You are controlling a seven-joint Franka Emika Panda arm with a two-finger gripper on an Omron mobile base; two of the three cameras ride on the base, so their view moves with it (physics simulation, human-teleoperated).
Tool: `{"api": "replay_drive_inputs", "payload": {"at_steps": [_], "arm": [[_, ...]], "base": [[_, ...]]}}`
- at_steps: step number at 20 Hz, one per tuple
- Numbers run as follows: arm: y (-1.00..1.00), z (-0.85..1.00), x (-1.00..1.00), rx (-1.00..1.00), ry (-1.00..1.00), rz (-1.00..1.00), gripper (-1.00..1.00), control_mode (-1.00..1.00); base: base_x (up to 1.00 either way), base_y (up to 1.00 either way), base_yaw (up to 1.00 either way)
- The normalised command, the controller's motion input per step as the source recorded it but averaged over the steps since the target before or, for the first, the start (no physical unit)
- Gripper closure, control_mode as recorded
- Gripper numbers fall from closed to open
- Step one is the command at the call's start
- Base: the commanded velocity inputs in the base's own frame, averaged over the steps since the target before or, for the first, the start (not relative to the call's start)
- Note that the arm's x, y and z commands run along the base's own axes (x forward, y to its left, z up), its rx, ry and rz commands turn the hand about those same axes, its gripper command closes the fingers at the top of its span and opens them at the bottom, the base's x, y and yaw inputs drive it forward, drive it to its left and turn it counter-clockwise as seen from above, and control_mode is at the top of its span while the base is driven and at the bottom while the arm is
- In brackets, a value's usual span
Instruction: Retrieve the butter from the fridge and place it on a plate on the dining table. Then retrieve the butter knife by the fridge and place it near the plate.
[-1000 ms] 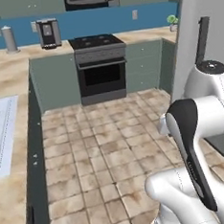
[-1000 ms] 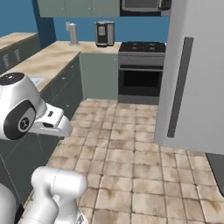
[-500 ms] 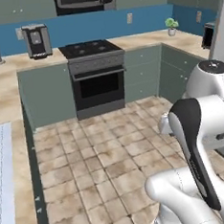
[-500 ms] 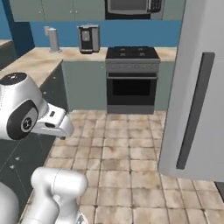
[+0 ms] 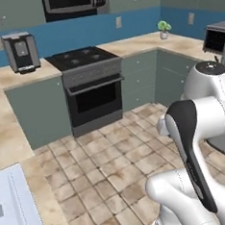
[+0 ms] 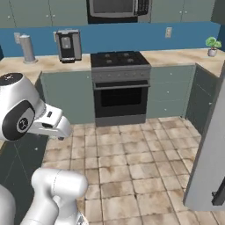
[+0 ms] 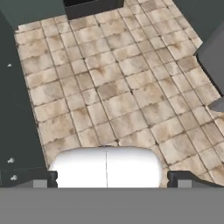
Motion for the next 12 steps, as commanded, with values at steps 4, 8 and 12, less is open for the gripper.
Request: {"api": "replay_drive_inputs", "payload": {"at_steps": [4,8,12], "arm": [[0.0,0.0,0.0,0.0,0.0,0.0,-1.0,1.0],[0.0,0.0,0.0,0.0,0.0,0.0,-1.0,1.0],[0.0,0.0,0.0,0.0,0.0,0.0,-1.0,1.0]], "base": [[1.0,0.0,-0.31],[1.0,0.0,-0.36],[1.0,0.0,-0.38]]}}
